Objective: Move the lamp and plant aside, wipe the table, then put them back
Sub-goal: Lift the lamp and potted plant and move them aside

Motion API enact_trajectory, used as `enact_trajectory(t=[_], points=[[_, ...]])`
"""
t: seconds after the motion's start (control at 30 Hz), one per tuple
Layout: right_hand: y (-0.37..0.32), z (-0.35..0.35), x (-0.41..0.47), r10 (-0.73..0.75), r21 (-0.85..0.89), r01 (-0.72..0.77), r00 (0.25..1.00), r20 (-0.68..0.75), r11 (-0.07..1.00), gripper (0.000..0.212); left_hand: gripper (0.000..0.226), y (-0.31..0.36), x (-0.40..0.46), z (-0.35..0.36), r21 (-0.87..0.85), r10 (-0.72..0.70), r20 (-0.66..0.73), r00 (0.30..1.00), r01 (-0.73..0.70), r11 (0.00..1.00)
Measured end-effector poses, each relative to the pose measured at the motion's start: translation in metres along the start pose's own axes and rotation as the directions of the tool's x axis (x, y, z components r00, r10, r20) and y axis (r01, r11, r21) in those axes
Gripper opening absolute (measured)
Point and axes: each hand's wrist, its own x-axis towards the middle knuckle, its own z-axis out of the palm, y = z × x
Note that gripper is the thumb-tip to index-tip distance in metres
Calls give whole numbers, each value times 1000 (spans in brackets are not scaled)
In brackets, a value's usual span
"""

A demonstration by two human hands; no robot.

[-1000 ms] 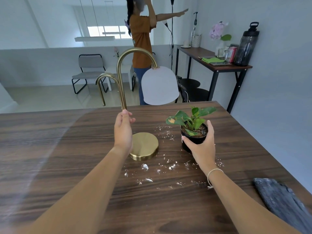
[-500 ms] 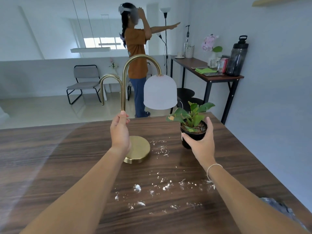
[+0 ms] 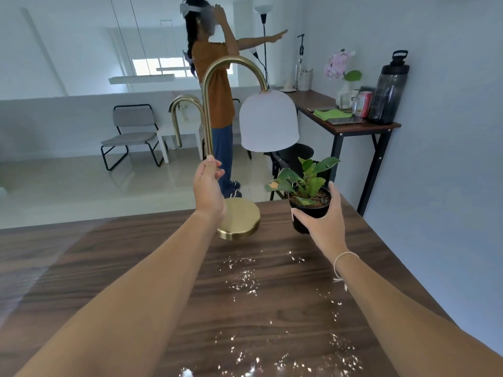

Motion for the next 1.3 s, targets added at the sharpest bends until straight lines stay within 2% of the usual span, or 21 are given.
enact_trajectory(t=[0.43,0.7,1.0,1.13,1.3], points=[[43,19,30,62,-12,-62,998,15,998,99,25,-59,40,6,64,-35,12,999,34,997],[50,22,32,87,-12,-86,996,21,996,101,25,-71,48,-1,32,-73,-11,997,73,997],[26,6,11,119,-23,-118,992,35,993,106,18,-58,34,-15,210,-142,59,988,126,970],[7,-9,-7,99,-50,-97,995,26,994,106,46,-38,9,-29,282,-141,52,989,121,952],[-15,-24,-43,80,-65,-77,996,34,995,103,53,-15,-24,-47,335,-128,81,988,94,938]])
